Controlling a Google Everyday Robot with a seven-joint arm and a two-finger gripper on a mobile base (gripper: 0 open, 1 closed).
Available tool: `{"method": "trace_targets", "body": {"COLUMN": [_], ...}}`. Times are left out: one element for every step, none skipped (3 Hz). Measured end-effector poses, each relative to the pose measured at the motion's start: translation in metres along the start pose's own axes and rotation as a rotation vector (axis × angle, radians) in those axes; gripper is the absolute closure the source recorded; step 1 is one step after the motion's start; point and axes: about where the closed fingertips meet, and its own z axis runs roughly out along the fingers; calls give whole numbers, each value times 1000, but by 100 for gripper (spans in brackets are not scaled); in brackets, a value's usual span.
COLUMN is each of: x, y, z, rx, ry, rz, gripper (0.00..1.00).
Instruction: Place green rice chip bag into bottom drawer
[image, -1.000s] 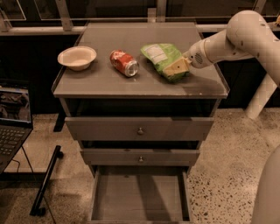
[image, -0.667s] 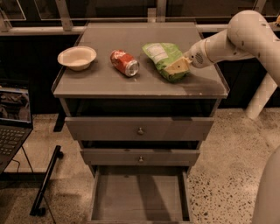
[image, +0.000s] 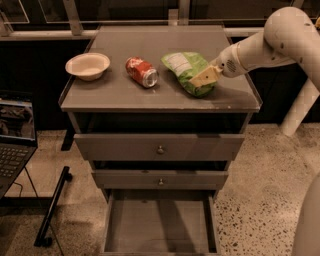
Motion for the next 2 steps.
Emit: {"method": "trace_targets", "body": {"x": [-13,-12], "y": [24,65], "z": [-37,-82], "rx": [-74,-174], "ry": [11,35], "rz": [-87,-165], "gripper": [100,100]}}
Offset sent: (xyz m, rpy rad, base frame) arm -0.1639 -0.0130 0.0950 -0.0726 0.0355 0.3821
